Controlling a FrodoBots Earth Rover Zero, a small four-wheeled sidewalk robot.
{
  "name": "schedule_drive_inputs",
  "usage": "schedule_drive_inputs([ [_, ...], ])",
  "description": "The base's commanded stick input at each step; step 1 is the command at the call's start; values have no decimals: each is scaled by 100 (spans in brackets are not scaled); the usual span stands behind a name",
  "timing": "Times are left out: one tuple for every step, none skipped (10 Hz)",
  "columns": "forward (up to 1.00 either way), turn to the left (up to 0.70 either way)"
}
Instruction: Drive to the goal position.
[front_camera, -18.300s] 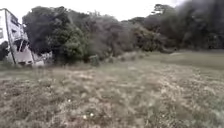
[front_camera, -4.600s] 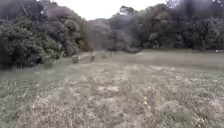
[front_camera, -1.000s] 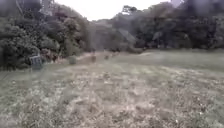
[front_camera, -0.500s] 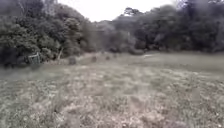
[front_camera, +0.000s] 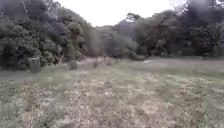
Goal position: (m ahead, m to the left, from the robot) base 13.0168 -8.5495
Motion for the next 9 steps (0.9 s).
schedule_drive_inputs([
  [50, 0],
  [50, 0],
  [50, 0],
  [50, 0],
  [50, 0],
  [50, 0],
  [50, 0],
  [50, 0],
  [50, 0],
])
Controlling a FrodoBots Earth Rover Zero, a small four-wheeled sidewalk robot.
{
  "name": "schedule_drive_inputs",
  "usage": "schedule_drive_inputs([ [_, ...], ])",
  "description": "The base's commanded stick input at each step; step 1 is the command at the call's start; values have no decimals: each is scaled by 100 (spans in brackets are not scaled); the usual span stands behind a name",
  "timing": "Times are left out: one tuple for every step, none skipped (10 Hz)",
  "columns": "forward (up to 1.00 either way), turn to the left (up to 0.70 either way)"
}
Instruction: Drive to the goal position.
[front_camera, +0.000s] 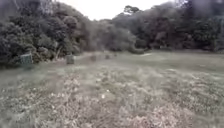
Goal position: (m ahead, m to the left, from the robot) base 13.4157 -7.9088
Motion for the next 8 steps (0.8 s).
schedule_drive_inputs([
  [50, 0],
  [50, 0],
  [50, 0],
  [50, 0],
  [50, 0],
  [50, 0],
  [50, 0],
  [50, 0],
])
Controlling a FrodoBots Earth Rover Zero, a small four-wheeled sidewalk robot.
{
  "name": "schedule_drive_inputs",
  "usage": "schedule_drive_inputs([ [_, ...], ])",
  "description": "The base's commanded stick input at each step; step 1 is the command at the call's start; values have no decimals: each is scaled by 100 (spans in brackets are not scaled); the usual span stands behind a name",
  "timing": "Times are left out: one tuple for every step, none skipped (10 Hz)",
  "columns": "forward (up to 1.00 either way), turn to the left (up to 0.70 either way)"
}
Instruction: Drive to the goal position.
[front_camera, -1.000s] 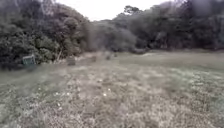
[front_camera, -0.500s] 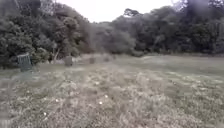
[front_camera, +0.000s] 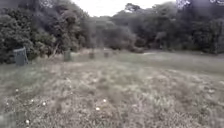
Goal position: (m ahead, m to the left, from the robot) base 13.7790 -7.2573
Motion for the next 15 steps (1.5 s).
schedule_drive_inputs([
  [50, 0],
  [50, 0],
  [50, 0],
  [50, 0],
  [50, 0],
  [50, 0],
  [50, 0],
  [50, 0],
  [50, 0],
  [50, 0],
  [50, 0],
  [50, 0],
  [50, 0],
  [50, 0],
  [50, 0],
])
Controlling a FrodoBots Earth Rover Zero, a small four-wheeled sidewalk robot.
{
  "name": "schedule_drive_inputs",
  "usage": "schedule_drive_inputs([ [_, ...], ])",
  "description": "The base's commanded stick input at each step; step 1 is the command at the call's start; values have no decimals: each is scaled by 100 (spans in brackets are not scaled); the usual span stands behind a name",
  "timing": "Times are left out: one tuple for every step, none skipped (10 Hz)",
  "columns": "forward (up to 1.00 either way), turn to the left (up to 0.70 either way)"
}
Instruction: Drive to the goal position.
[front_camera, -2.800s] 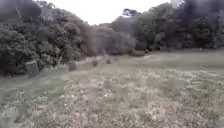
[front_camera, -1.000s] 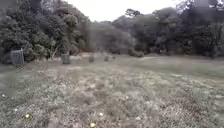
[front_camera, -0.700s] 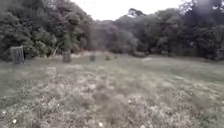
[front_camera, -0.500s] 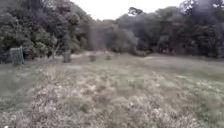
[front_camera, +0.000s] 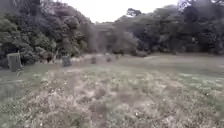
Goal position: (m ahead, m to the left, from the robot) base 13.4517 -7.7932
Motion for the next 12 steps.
schedule_drive_inputs([
  [50, 0],
  [50, 0],
  [50, 0],
  [50, 0],
  [50, 0],
  [50, 0],
  [50, 0],
  [50, 0],
  [50, 0],
  [50, 0],
  [50, 0],
  [50, 0],
])
